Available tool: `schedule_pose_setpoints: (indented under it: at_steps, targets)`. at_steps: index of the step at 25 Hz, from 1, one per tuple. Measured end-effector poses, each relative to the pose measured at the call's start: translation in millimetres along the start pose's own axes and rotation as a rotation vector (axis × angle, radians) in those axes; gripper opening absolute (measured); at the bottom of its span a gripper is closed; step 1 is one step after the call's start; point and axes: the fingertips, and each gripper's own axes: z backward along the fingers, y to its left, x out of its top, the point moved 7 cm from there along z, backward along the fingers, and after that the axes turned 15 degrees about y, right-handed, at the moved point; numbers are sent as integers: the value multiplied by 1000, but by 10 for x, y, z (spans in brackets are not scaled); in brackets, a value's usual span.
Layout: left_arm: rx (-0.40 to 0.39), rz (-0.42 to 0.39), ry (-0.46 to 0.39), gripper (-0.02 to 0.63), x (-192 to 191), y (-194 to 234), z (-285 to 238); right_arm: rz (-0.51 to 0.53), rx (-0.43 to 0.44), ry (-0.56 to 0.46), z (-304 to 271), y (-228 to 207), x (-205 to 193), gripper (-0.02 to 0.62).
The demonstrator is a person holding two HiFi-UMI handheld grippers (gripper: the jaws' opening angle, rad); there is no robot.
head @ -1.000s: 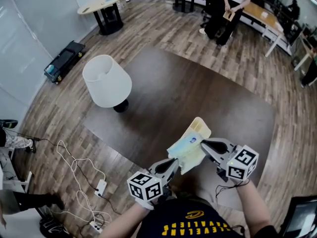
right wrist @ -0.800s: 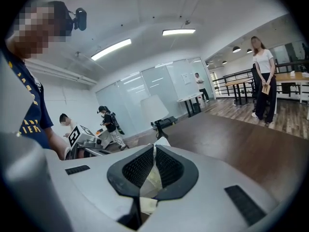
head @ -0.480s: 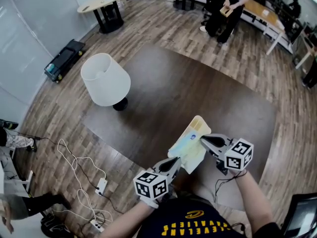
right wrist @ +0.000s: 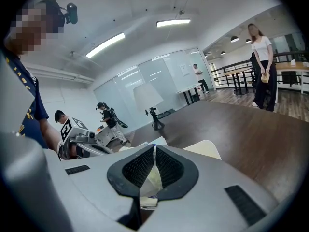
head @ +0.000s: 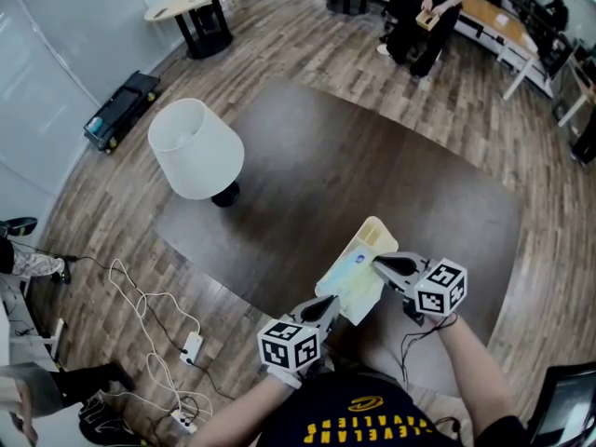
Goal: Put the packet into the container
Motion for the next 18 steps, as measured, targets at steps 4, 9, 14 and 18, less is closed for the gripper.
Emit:
schedule_pose_setpoints:
  at_steps: [4, 9, 14, 18]
  targets:
    - [28, -13, 34, 5, -23, 29, -61, 15, -27, 38, -83, -62, -47, 21]
    - [67, -17, 83, 5, -10, 80, -118, 72, -86, 128, -190, -95, -59, 22]
    - [110, -40, 125, 5, -9, 118, -152, 145, -143, 217, -298, -95, -60, 21]
    - [148, -95, 178, 5, 0, 91, -229, 220, -201, 308, -360, -112, -60, 21]
